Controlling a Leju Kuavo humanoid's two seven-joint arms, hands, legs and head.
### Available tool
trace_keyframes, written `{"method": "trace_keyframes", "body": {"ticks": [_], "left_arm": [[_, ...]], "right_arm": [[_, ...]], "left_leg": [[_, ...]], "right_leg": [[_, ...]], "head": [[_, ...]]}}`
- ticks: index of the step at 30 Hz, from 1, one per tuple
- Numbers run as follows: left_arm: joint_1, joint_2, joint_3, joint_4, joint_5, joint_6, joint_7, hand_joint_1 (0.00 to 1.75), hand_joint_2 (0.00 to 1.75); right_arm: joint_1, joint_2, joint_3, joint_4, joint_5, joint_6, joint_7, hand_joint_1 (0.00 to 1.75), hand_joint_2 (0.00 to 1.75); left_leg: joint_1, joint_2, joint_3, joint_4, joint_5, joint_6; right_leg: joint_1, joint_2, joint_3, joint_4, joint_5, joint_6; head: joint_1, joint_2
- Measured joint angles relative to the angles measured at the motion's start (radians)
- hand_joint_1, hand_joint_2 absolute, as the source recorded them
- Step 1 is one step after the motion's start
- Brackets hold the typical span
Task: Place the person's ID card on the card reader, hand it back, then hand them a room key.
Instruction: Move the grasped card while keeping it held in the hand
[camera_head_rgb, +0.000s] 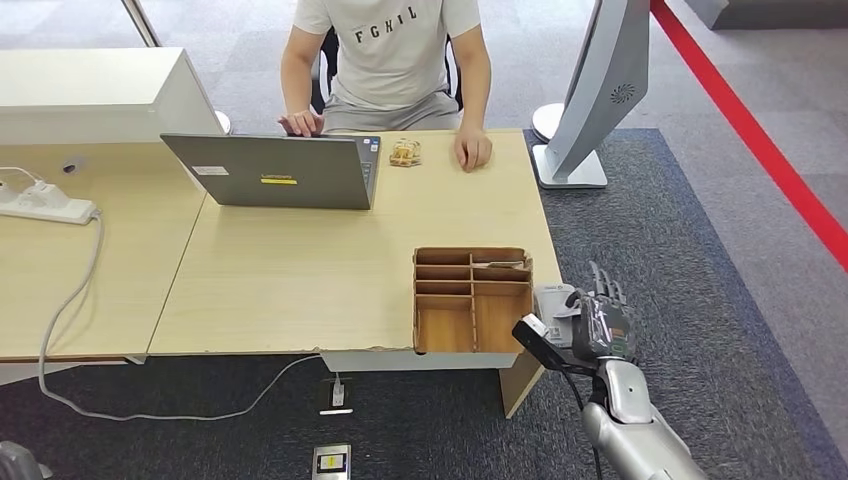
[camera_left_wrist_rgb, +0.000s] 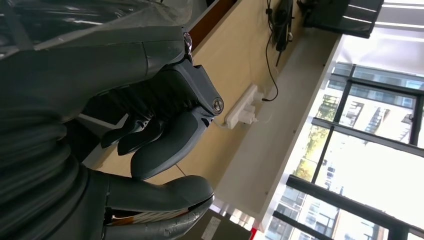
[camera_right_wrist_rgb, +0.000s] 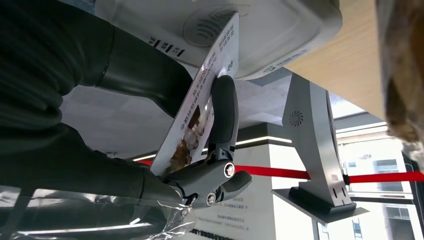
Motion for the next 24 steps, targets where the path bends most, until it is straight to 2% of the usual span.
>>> {"method": "trace_keyframes", "body": {"ticks": [11,24], "left_arm": [[0.000,0.000,0.000,-0.002,0.010,-0.008,0.000,1.75,1.75],[-0.001,0.000,0.002,-0.002,0.030,-0.039,0.000,1.75,1.75]], "right_arm": [[-0.017,0.010,0.002,-0.005,0.037,-0.011,-0.003,1.75,1.75],[-0.064,-0.011,0.003,-0.201,0.125,-0.012,0.029,1.75,1.75]], "left_leg": [[0.000,0.000,0.001,0.000,0.000,0.000],[0.000,0.000,0.000,0.000,0.000,0.000]], "right_leg": [[0.000,0.000,0.001,0.000,0.000,0.000],[0.000,0.000,0.001,0.000,0.000,0.000]], "head": [[0.000,0.000],[0.000,0.000]]}}
